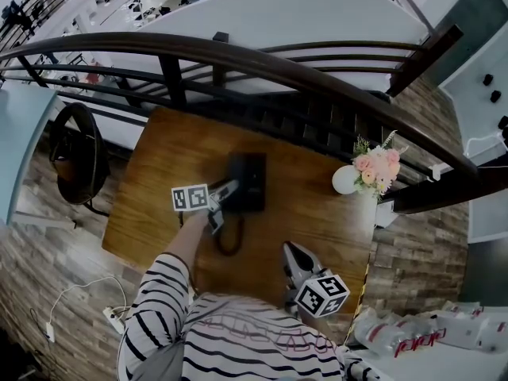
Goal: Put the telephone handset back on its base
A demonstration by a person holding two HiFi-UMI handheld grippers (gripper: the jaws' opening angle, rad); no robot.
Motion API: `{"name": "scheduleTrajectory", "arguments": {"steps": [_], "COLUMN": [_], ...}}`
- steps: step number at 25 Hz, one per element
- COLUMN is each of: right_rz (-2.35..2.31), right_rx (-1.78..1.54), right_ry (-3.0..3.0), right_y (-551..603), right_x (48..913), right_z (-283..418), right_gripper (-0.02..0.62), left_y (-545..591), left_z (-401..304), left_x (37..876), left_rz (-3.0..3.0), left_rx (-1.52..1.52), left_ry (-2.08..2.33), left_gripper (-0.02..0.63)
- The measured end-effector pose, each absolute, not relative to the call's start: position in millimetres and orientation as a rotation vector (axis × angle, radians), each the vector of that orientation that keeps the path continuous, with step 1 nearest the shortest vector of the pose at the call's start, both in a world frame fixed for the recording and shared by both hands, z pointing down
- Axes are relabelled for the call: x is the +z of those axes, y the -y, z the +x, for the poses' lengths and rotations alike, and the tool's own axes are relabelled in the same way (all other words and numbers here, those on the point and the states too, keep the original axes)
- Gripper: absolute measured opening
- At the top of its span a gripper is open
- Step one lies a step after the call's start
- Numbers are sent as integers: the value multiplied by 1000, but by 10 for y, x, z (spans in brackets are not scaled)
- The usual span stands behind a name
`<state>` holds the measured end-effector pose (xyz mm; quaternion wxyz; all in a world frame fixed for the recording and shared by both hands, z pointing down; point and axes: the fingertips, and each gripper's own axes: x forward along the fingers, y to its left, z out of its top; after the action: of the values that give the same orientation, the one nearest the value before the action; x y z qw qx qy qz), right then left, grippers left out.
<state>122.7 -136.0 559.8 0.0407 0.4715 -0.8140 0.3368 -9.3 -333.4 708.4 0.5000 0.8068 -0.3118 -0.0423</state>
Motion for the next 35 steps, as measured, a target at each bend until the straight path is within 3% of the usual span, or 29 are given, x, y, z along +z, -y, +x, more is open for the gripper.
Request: {"name": "scheduleTrajectory", "arguments": {"steps": [3,19,35], "right_rz": [1436,1420,1615], "right_rx": [1025,986,959], "right_ry": [2501,2546,2541], "right_y": [1352,1149,687], "right_x": [5584,5493,5365], "right_z": [1199,908,458], "right_gripper": [1,0,1], "left_y": [3278,2771,1639], "left_z": [-152,-395,-636], "left_x": [7077,6387,5657], "left_rz": [1981,2228,2524], "left_rx": [-51,-70,5], "left_ry": [786,807,693], "left_gripper": [247,244,76]}}
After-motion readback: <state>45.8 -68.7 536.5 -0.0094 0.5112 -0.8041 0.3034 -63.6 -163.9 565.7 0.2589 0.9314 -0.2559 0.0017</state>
